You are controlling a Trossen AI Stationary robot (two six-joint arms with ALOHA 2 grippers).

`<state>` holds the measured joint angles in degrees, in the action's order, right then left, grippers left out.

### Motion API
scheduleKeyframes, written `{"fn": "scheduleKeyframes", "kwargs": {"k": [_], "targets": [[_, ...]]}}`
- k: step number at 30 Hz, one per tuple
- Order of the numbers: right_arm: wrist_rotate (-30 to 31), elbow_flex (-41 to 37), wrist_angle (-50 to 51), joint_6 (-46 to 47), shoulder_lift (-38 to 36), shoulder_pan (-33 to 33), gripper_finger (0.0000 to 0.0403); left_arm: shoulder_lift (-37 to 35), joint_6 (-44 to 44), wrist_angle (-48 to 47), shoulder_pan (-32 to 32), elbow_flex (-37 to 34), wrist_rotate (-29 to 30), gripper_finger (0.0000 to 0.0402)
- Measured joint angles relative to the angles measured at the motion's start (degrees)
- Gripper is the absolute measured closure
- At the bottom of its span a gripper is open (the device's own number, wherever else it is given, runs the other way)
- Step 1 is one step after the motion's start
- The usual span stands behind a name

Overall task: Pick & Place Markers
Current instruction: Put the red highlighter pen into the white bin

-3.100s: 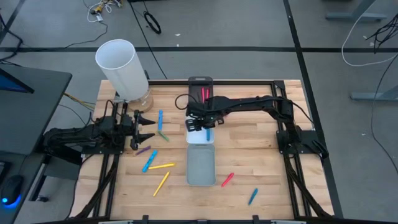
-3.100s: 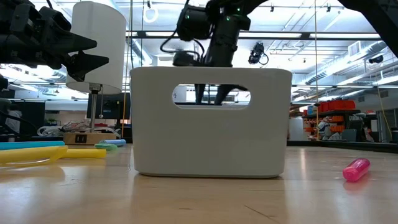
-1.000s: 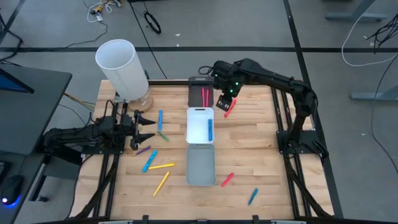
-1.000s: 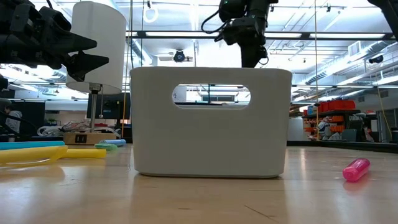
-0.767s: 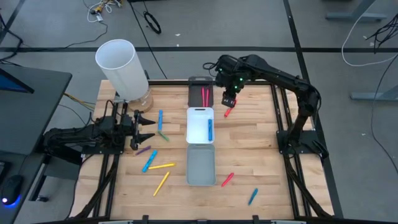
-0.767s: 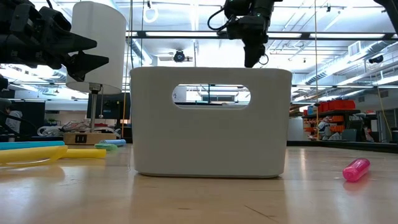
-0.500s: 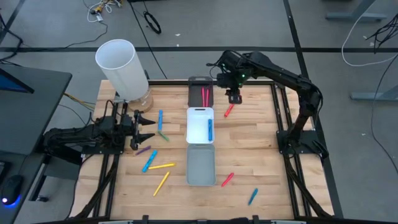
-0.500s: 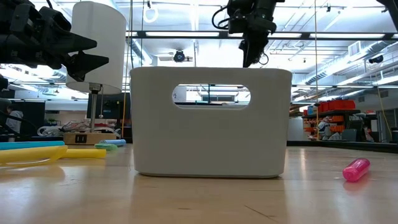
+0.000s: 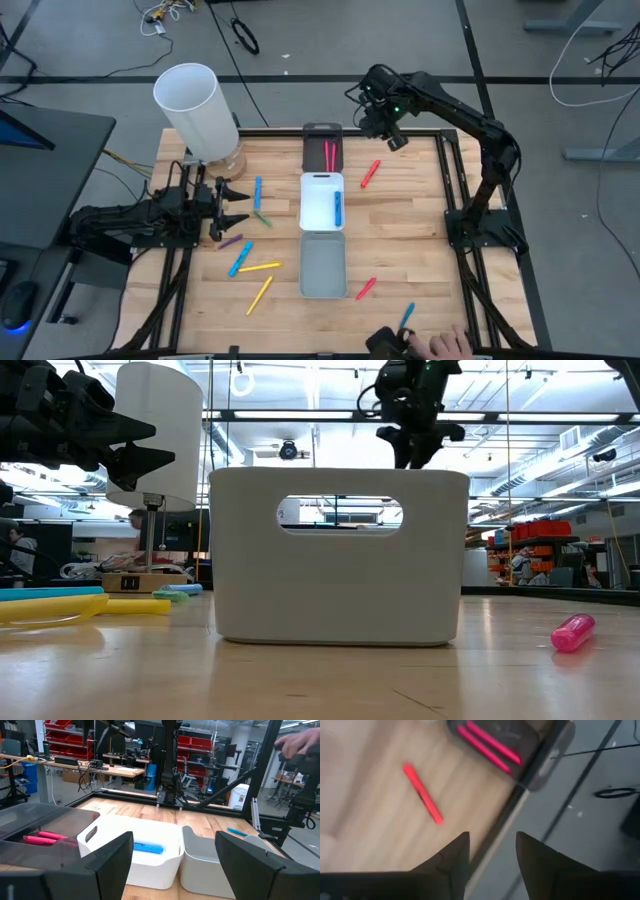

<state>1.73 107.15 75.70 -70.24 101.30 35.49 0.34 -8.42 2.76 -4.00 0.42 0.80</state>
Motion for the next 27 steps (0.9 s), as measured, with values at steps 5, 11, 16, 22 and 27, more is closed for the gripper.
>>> {"fn": "scheduleKeyframes", "kwargs": {"k": [5, 11, 16, 22, 27], "targets": [[2.4, 0.0, -0.02, -9.27, 0.02, 1.33, 0.024, 0.01, 0.01, 0.0, -0.01, -0.01, 0.0, 0.0113], [2.35, 0.0, 0.0, -13.82, 0.07, 1.5, 0.024, 0.01, 0.01, -0.02, -0.01, -0.01, 0.0, 0.0113], [2.33, 0.0, 0.2, -16.37, 0.07, 1.54, 0.024, 0.0, 0.01, 0.0, 0.01, -0.01, 0.0, 0.0113], [1.85, -1.43, 0.67, -15.9, 0.81, 1.59, 0.024, 0.0, -0.01, 0.0, -0.01, 0.01, 0.0, 0.0113], [1.87, -7.21, -0.75, -15.98, 0.91, 1.59, 0.024, 0.0, 0.0, 0.0, 0.0, -0.01, 0.0, 0.0113]]}}
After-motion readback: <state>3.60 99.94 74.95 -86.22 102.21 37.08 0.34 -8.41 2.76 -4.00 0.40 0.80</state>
